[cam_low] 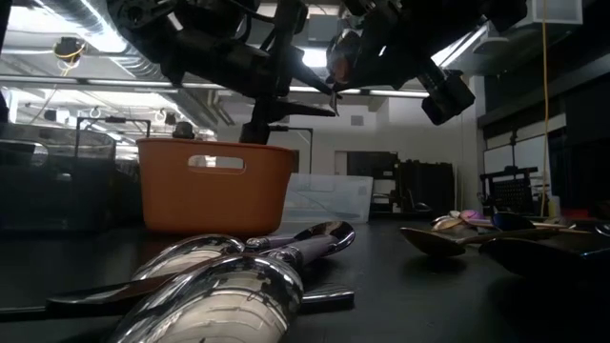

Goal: Sort silverware by color (type)
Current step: Put the orange spoon into the blue bin

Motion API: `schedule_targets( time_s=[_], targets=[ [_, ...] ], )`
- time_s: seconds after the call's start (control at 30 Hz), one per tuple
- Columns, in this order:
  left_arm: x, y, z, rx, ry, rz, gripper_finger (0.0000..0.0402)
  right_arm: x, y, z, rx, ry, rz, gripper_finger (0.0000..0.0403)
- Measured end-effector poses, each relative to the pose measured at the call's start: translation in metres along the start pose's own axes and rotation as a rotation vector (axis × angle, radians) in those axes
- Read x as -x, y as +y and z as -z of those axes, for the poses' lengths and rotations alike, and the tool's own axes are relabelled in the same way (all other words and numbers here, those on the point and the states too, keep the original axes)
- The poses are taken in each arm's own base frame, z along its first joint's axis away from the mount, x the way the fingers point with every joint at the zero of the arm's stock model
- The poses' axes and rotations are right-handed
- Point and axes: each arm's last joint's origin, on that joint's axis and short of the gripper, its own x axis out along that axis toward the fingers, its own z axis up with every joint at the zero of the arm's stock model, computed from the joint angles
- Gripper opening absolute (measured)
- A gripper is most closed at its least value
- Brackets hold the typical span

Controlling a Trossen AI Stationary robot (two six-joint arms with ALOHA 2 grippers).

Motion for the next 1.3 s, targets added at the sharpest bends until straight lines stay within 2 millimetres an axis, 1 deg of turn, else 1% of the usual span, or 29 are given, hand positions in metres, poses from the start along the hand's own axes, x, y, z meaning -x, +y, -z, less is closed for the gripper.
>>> schedule_targets(
  time_s=[0.1, 0.43, 0.6, 0.73, 0.83, 1.0, 1.13, 1.3],
  targets=[
    [0.0, 0.0, 0.001, 0.004, 0.003, 0.002, 0.007, 0.0, 0.0, 0.0, 0.0, 0.0, 0.0, 0.0],
    [0.0, -0.003, 0.001, 0.036, -0.005, 0.016, 0.0008, 0.0, 0.001, 0.0, 0.007, 0.002, -0.006, 0.0],
    [0.0, -0.003, 0.001, 0.035, -0.007, 0.018, 0.0005, 0.0, 0.001, 0.0, 0.007, 0.001, -0.006, 0.0001],
    [0.0, -0.003, 0.001, 0.033, -0.006, 0.016, 0.0004, 0.0, 0.001, 0.0, 0.006, 0.002, -0.006, 0.0009],
    [0.0, 0.002, 0.003, 0.026, 0.006, -0.019, 0.0003, 0.0, -0.002, 0.0, 0.005, -0.001, 0.015, 0.0025],
    [0.0, 0.001, 0.001, 0.022, -0.019, -0.016, 0.0002, 0.0, -0.004, 0.0, -0.035, 0.004, 0.04, 0.0063],
    [0.001, 0.002, -0.005, -0.01, -0.037, -0.017, 0.0002, 0.0, -0.005, 0.002, -0.05, 0.074, 0.063, 0.0079],
    [0.006, 0.007, -0.021, -0.063, -0.068, -0.023, 0.0002, 0.003, -0.01, 0.006, -0.07, 0.251, 0.136, 0.0077]
  ],
)
